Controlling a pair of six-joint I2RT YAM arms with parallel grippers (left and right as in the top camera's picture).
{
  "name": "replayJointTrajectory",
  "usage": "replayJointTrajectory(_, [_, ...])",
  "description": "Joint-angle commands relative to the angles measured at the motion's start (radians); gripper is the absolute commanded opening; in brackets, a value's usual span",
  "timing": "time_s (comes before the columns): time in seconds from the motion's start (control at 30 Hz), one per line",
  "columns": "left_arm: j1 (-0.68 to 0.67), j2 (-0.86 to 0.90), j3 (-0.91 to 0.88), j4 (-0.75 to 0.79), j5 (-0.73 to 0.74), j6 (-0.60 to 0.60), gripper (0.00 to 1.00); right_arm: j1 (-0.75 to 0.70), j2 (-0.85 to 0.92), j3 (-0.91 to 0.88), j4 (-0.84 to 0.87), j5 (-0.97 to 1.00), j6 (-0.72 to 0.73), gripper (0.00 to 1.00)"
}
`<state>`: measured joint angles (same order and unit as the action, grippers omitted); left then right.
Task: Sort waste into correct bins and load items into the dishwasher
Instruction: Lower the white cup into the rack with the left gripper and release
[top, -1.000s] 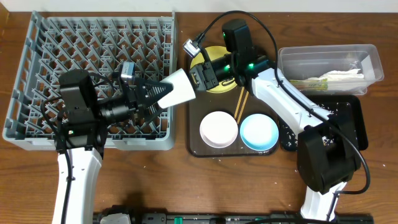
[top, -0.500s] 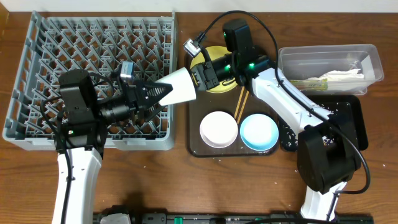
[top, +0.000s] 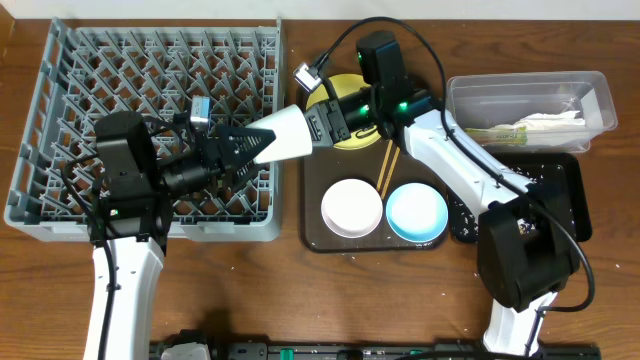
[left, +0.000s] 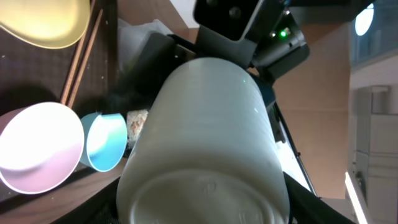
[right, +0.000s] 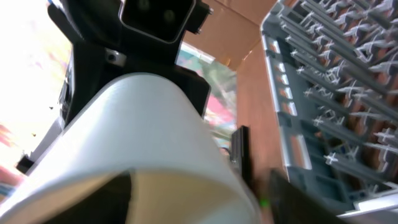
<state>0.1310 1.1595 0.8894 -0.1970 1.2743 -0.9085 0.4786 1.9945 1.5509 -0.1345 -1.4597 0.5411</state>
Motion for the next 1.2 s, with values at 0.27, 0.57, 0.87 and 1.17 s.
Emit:
replayJointTrajectory(0.27, [0.006,-0.004,0.016,0.005,-0.188,0.047,0.36,-0.187,0.004,0.003,-0.061,0.135,-0.076,0.99])
replayJointTrajectory(0.57, [0.006,-0.003,0.076,-0.084,-0.407,0.110,0.36,-0.255,-0.047,0.008,-0.430,0.424,-0.302,0.99])
replayJointTrajectory(0.87, [-0.024,-0.003,0.413,-0.632,-0.850,0.353,0.36,-0.215,-0.243,0.087,-0.756,0.994,-0.401,0.99])
replayJointTrajectory(1.17, [-0.093,0.028,0.513,-0.925,-1.107,0.401,0.36,-0.190,-0.336,0.091,-0.835,1.148,-0.401,0.99])
